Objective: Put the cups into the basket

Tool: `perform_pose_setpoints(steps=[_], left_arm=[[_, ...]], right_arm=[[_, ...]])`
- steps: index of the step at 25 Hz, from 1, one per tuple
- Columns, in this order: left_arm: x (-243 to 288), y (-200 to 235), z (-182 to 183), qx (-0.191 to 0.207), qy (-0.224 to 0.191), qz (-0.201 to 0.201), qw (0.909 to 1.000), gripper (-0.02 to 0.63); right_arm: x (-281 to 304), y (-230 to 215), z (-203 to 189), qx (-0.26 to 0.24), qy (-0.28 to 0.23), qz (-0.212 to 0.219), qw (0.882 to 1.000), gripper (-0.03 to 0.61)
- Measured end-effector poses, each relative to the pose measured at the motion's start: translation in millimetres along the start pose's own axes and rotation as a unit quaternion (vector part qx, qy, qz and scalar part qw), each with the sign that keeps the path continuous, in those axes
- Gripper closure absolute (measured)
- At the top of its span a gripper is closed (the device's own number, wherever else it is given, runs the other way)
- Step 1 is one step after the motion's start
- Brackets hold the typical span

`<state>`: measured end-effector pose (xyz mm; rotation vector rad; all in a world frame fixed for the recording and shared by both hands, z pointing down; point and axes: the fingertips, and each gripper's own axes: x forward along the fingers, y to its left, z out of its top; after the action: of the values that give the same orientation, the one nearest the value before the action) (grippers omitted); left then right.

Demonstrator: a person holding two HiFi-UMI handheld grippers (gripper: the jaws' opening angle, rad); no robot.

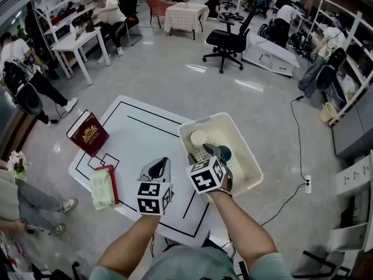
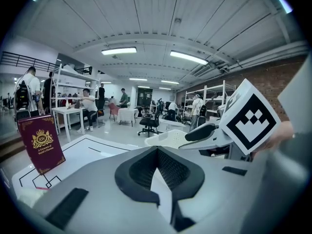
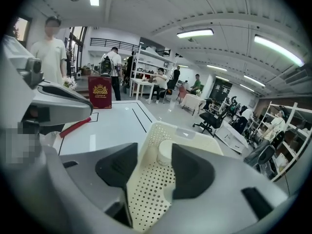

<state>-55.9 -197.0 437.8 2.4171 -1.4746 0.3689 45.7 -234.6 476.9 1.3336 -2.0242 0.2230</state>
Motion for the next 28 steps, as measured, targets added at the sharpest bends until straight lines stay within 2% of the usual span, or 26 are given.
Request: perform_pose_setpoints(steps=[1,2,5,7,16,28], left_arm=[[-1.7,-1.2,-0.4,0.000,-0.001,0.000,1.0000,0.608],[-3.5,-2.3,-1.2,0.001,-0.001,-0.001,1.0000,0.607],[-9.6,-4.6,-4.9,0.001,-0.003,-0.001,1.0000,0.609],[-13.8,-6.2,-7.7,0.001,-0.003,0.000,1.0000,0.607],[-43.8,-22.3,-10.6,0.008,-0.015,-0.009,0.9998,0.607],[-83.1,-45.9,-19.1,0.024,-0.026,-0.034,0.9988,0.609]], right_arm=[[-4.4,0.2,0.0,0.003,-0.006,-0.004,1.000,0.397],[-8.7,0.9,-0.1,0.006,-0.012,-0.005,1.000,0.428],[-21.8,6.3,-0.3,0.017,-0.031,-0.002,0.999,0.494],[-31.6,9.6,0.2,0.025,-0.044,0.000,0.999,0.515],[-84.5,21.2,4.0,0.063,-0.107,0.002,0.992,0.552],[-148.9,40.5,-8.9,0.086,-0.156,0.006,0.984,0.561]])
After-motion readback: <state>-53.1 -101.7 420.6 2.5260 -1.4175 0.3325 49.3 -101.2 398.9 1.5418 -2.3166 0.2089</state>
